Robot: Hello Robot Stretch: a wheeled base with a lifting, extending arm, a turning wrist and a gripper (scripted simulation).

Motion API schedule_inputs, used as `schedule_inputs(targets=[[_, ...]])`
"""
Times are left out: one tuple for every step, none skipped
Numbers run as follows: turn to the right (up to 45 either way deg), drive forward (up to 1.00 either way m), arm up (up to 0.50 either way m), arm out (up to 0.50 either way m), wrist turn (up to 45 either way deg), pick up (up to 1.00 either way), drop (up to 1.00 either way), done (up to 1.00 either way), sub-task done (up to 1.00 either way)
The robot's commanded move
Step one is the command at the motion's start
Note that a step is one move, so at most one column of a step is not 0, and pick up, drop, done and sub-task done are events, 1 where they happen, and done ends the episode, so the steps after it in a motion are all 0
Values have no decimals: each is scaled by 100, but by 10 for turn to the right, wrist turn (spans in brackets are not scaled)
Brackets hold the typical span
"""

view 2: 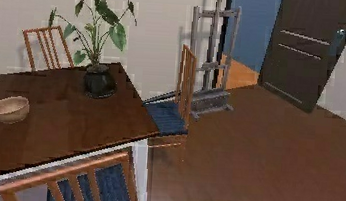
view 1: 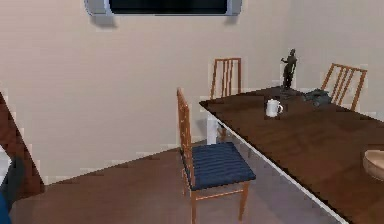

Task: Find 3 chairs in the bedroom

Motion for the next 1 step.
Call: schedule_inputs(targets=[[0,0,0,0,0,0,0,100,0]])
